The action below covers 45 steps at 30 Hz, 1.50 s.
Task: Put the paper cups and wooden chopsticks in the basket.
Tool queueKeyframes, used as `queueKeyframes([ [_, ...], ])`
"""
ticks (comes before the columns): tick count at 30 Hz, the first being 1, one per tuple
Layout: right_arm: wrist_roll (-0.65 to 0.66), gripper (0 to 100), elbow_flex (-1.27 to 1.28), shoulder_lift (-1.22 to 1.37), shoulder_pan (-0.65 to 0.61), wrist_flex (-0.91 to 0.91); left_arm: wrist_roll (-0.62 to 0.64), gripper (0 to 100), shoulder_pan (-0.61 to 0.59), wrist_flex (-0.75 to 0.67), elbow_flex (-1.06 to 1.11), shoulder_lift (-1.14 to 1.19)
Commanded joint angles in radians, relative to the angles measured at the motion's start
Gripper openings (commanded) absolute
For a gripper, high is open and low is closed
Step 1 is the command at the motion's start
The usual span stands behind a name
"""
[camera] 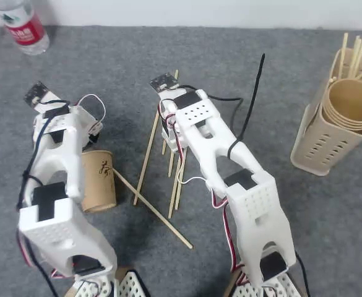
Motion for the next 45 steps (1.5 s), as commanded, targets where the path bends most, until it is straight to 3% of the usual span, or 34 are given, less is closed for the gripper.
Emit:
queueKeyframes([
  [1, -0.012, 20.3, -0.034, -0.002, -0.015, 0.01, 0.005, 1, 0.008, -0.015, -0.007, -0.032],
  [12, -0.02, 19.9, -0.069, -0.165, -0.044, 0.107, 0.005, 1, 0.008, -0.015, -0.008, -0.032],
  [31, -0.011, 19.7, -0.075, 0.085, -0.024, 0.088, 0.005, 1, 0.008, -0.015, -0.007, -0.032],
  [34, 0.002, 14.6, -0.075, 0.085, 0.008, 0.13, 0.005, 1, 0.008, -0.015, -0.007, -0.032],
  [37, 0.063, 0.7, -0.075, 0.085, 0.056, 0.166, 0.005, 1, 0.008, -0.015, -0.007, -0.032],
  [45, 0.104, 0.7, -0.077, 0.084, 0.148, 0.194, 0.005, 1, 0.008, -0.015, -0.007, -0.032],
])
